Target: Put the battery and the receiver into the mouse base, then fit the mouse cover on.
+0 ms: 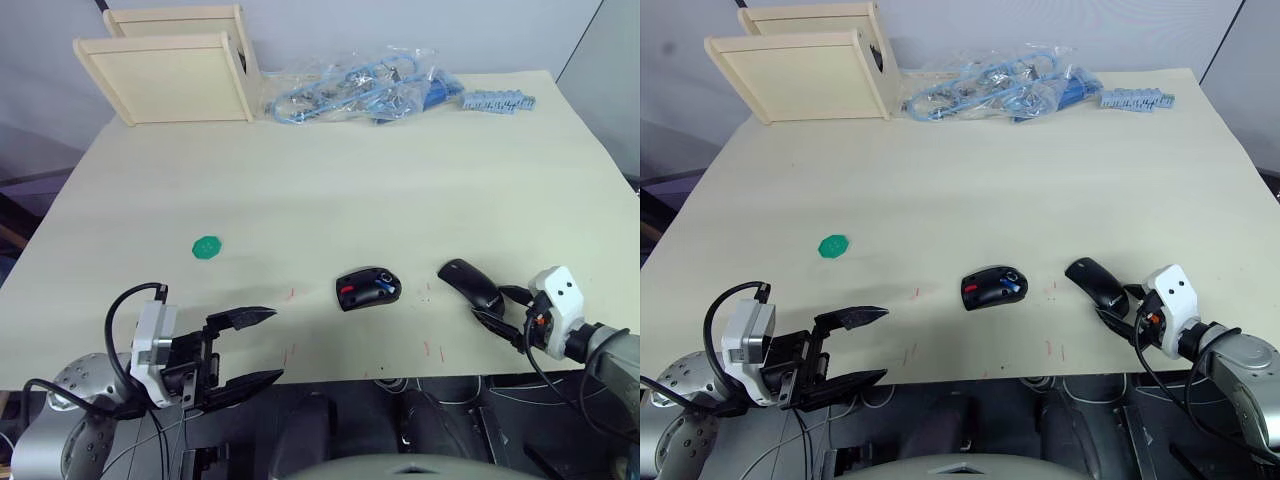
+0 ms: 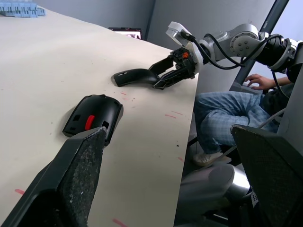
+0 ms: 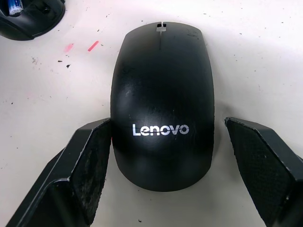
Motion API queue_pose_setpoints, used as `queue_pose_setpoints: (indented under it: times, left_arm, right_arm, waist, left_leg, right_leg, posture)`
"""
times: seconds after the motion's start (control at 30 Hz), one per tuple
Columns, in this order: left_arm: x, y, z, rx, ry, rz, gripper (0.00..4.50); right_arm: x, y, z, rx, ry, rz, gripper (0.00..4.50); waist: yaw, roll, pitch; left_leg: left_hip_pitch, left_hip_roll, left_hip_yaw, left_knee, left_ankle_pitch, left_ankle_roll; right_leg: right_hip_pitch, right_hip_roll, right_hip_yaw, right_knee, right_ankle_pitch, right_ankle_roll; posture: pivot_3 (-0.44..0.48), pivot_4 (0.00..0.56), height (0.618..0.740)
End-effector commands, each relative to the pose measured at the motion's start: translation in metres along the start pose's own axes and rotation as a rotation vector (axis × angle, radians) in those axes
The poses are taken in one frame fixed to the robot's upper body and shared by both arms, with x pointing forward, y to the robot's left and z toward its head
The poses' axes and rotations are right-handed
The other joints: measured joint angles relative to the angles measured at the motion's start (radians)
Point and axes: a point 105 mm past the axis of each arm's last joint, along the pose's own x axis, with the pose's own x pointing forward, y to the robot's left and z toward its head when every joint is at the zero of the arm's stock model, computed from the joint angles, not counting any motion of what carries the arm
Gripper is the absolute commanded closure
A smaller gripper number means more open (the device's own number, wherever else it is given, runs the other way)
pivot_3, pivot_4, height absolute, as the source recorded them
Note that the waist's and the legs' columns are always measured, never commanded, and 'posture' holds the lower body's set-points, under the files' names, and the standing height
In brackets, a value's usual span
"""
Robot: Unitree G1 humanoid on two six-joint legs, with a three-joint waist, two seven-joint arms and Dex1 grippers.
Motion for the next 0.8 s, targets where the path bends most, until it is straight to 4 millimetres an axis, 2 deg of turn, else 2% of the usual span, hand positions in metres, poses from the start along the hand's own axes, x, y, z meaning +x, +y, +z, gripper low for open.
queue_pose_setpoints:
  times: [0.03, 0.3, 0.37, 0.4, 0.43, 0.8]
  left_arm:
    - [0.0021, -0.0024, 0.0024, 0.013, -0.005, -0.013, 0.0]
    - [0.0013, -0.0026, 0.0016, 0.01, -0.005, -0.012, 0.0]
    - [0.0009, -0.0026, 0.0014, 0.01, -0.006, -0.012, 0.0]
    - [0.0008, -0.0026, 0.0013, 0.009, -0.006, -0.012, 0.0]
    - [0.0006, -0.0025, 0.0013, 0.009, -0.006, -0.012, 0.0]
    - [0.0004, -0.0017, 0.001, 0.009, -0.007, -0.013, 0.0]
  right_arm:
    - [-0.0025, 0.001, 0.0097, -0.03, -0.029, 0.005, 0.53]
    - [-0.0029, 0.0003, 0.0096, -0.034, -0.027, 0.001, 0.53]
    - [-0.0026, 0.0004, 0.0099, -0.034, -0.028, 0.001, 1.05]
    - [-0.0026, 0.0006, 0.01, -0.036, -0.028, 0.001, 1.17]
    - [-0.0026, 0.0006, 0.01, -0.037, -0.028, 0.001, 1.66]
    - [-0.0032, 0.001, 0.014, -0.048, -0.038, 0.002, 1.66]
  waist:
    - [0.0, 0.0, 0.0]
    - [0.0, 0.0, 0.0]
    - [0.0, 0.0, 0.0]
    - [0.0, 0.0, 0.0]
    - [0.0, 0.0, 0.0]
    - [0.0, 0.0, 0.0]
  left_leg:
    - [0.0, 0.0, 0.0, 0.0, 0.0, 0.0]
    - [0.0, 0.0, 0.0, 0.0, 0.0, 0.0]
    - [0.0, 0.0, 0.0, 0.0, 0.0, 0.0]
    - [0.0, 0.0, 0.0, 0.0, 0.0, 0.0]
    - [0.0, 0.0, 0.0, 0.0, 0.0, 0.0]
    - [0.0, 0.0, 0.0, 0.0, 0.0, 0.0]
  right_leg:
    - [0.0, 0.0, 0.0, 0.0, 0.0, 0.0]
    - [0.0, 0.0, 0.0, 0.0, 0.0, 0.0]
    - [0.0, 0.0, 0.0, 0.0, 0.0, 0.0]
    - [0.0, 0.0, 0.0, 0.0, 0.0, 0.0]
    - [0.0, 0.0, 0.0, 0.0, 0.0, 0.0]
    - [0.0, 0.0, 0.0, 0.0, 0.0, 0.0]
  posture:
    - [0.0, 0.15, 0.74]
    - [0.0, 0.15, 0.74]
    - [0.0, 0.15, 0.74]
    - [0.0, 0.15, 0.74]
    - [0.0, 0.15, 0.74]
    - [0.0, 0.15, 0.74]
